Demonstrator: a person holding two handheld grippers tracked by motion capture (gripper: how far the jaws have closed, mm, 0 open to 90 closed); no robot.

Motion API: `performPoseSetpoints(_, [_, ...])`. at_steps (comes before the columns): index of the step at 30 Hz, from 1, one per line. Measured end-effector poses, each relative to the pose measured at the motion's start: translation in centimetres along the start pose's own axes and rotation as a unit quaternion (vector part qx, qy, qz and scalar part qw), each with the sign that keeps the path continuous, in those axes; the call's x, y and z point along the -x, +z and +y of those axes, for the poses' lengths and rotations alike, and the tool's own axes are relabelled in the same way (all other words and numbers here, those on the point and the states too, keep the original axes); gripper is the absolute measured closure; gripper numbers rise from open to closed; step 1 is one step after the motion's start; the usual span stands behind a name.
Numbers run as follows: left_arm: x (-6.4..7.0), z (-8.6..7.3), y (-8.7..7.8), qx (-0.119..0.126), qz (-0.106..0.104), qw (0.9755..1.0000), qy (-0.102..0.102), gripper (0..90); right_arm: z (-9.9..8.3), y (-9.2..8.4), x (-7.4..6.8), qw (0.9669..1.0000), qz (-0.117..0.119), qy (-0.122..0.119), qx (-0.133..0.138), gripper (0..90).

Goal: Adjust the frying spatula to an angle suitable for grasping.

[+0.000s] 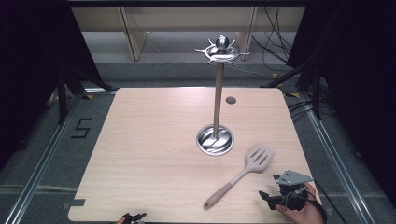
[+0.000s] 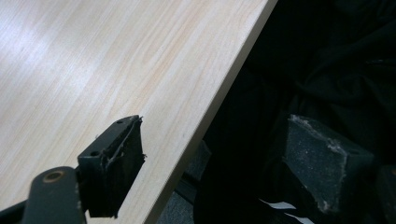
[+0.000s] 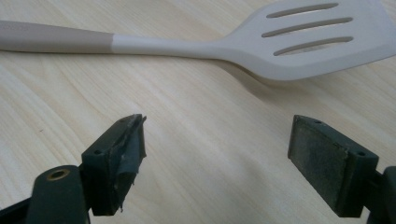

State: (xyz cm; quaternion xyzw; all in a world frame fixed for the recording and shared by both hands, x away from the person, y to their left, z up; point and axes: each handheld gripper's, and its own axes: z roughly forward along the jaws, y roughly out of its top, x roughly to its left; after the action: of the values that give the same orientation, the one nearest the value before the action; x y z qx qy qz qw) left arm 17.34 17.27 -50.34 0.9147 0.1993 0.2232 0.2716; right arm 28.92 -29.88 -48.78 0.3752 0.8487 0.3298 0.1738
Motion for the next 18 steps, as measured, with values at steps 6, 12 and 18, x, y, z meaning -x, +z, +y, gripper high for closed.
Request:
performPoseSetpoints(6, [0.1, 0.0, 0.2, -0.001, 0.01, 1.0, -0.001, 19.1, 0.4, 0.2, -0.2, 0.9999, 0.003, -0.013, 0.001, 20.7])
performPoseSetpoints(12, [0.1, 0.0, 0.3, -0.003, 0.008, 1.0, 0.0, 19.1, 1.8, 0.4, -0.7, 0.9982, 0.033, -0.049, 0.009, 20.9])
performPoseSetpoints(18, [0.1, 0.0, 0.3, -0.003, 0.004, 1.0, 0.0, 19.1, 3.8, 0.9, -1.7, 0.9936, 0.061, -0.095, 0.01, 24.4])
